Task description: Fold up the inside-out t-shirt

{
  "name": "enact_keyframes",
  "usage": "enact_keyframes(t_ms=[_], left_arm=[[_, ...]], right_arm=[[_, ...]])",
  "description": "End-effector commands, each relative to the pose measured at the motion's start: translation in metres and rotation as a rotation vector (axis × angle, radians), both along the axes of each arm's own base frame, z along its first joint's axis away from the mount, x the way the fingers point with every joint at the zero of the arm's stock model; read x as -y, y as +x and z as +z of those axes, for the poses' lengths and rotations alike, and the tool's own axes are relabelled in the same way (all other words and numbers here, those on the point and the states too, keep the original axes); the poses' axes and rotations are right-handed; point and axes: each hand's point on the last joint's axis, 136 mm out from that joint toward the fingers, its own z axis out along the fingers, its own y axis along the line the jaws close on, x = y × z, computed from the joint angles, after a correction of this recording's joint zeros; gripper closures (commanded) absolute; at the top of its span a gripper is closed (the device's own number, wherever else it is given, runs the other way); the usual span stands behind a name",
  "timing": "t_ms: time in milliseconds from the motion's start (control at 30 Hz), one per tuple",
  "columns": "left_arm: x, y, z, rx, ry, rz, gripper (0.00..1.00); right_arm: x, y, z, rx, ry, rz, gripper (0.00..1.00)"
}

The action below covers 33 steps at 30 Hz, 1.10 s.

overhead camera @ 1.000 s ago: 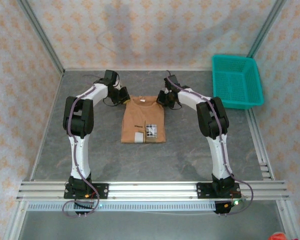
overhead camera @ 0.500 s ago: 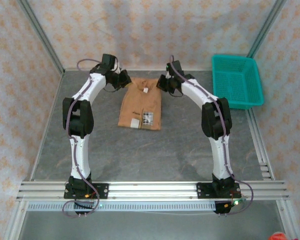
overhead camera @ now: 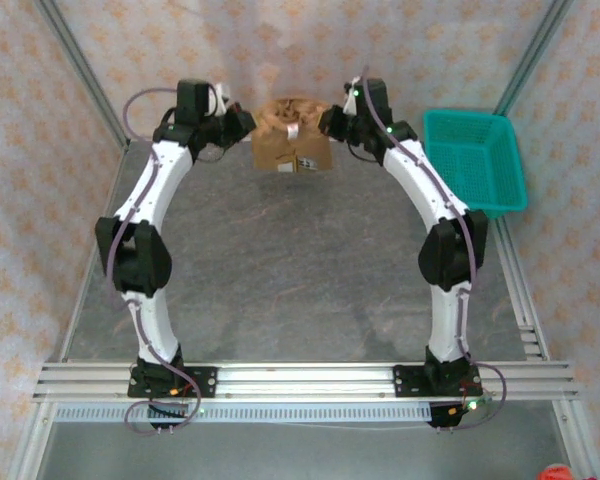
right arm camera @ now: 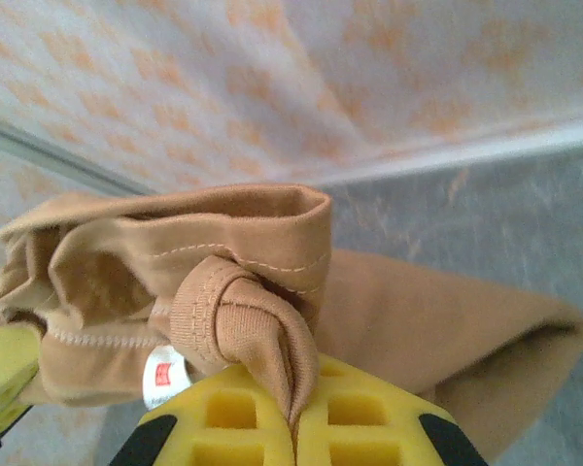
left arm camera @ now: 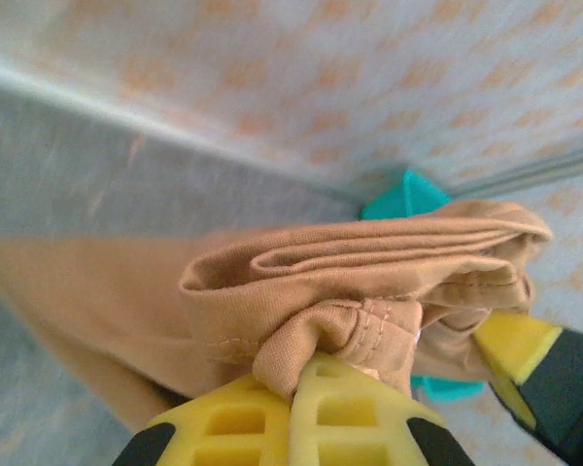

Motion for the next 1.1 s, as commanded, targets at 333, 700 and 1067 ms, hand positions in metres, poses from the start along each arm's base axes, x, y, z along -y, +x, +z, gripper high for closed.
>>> enact_keyframes(t_ms=[333, 700, 1067], left_arm=[[0.01, -0.149, -0.148, -0.216, 0.087, -0.037, 1.0], [0.002, -0.128, -0.151, -0.233, 0.182, -0.016, 1.0], [-0.021, -0.051, -0.204, -0.33, 0.283, 0.005, 1.0]], right_arm=[[-0.008, -0.15, -0.145, -0.24, 0.045, 0.047, 1.0], [0.005, -0.129, -0.147, -0.22, -0.095, -0.009, 1.0], [0.032, -0.055, -0.205, -0.304, -0.203, -0.133, 1.0]])
